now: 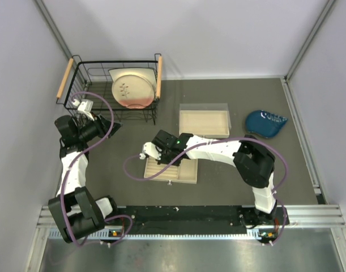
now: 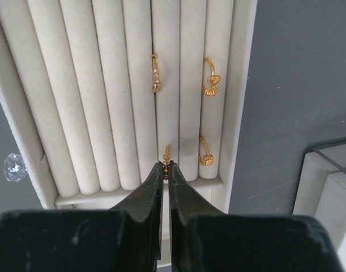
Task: Organize the mixed jewelry
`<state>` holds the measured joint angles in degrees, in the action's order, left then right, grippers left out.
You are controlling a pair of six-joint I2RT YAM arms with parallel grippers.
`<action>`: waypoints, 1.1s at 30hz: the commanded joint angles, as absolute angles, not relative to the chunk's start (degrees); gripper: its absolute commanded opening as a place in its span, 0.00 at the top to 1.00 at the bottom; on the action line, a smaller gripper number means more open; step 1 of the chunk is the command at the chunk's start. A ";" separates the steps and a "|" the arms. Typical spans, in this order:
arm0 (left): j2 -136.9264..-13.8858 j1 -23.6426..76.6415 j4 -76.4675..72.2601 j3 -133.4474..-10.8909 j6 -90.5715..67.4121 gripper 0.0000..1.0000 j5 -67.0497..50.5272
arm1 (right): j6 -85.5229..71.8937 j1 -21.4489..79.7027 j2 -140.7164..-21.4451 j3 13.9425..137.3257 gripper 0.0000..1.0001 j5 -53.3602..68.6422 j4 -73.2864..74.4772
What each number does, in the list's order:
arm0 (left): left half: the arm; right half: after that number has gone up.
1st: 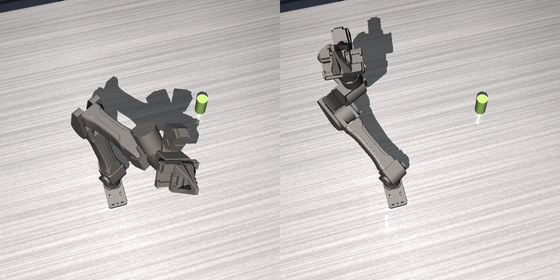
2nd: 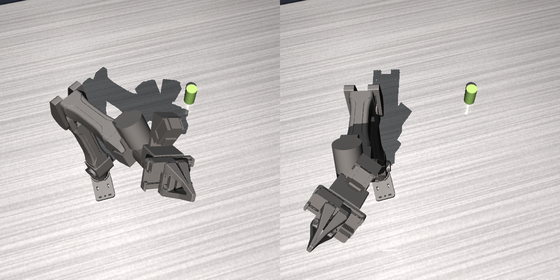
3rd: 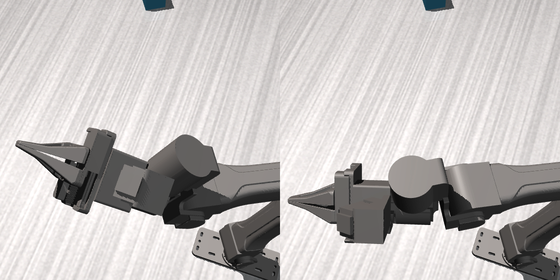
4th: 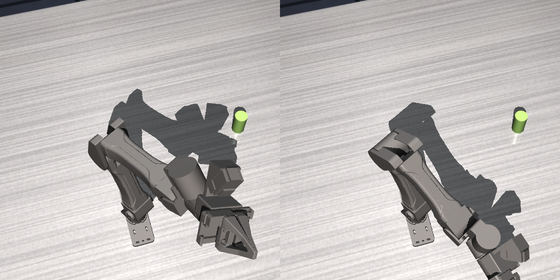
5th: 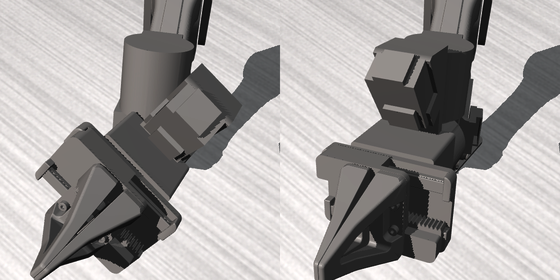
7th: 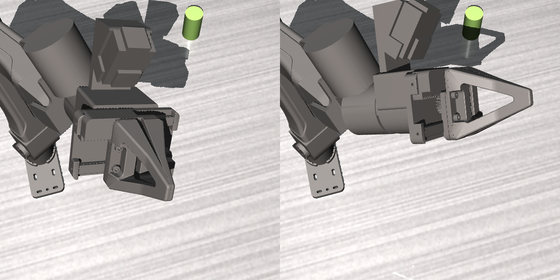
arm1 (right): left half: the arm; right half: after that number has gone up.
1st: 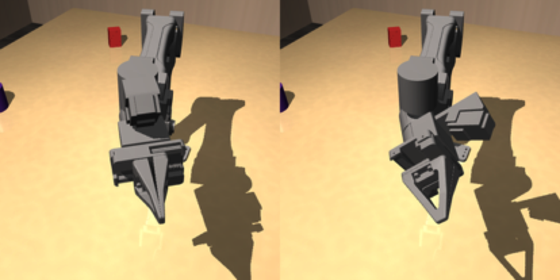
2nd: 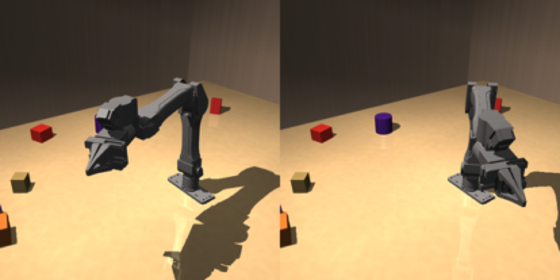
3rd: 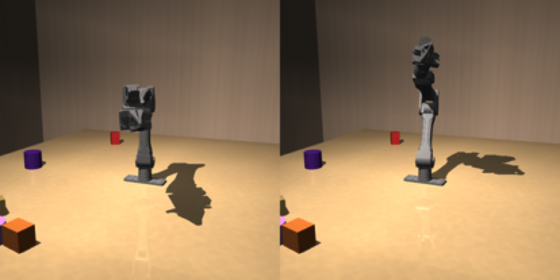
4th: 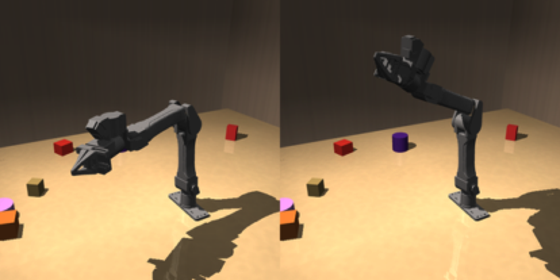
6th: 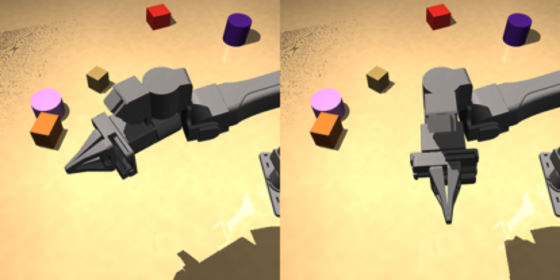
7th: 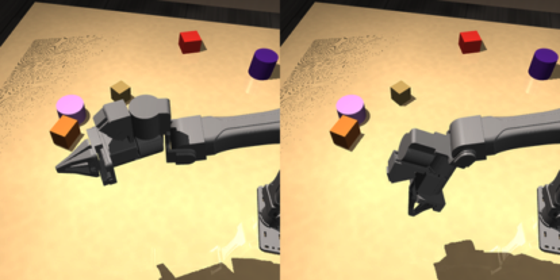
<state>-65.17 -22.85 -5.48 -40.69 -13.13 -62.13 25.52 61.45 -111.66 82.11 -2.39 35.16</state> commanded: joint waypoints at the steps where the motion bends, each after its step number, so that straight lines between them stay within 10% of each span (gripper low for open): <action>1: -65.21 -23.38 -6.59 -40.69 -12.48 0.50 -63.46 | 24.43 62.58 -108.46 81.21 1.00 -1.76 35.42; 33: -66.01 -24.17 -6.68 -40.52 -12.30 0.51 -64.69 | 24.96 62.58 -114.43 83.06 1.00 -0.53 33.75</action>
<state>-65.56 -23.64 -5.50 -40.69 -13.13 -63.24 25.34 61.84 -112.90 81.54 -2.11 34.65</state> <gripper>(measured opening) 0.495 0.013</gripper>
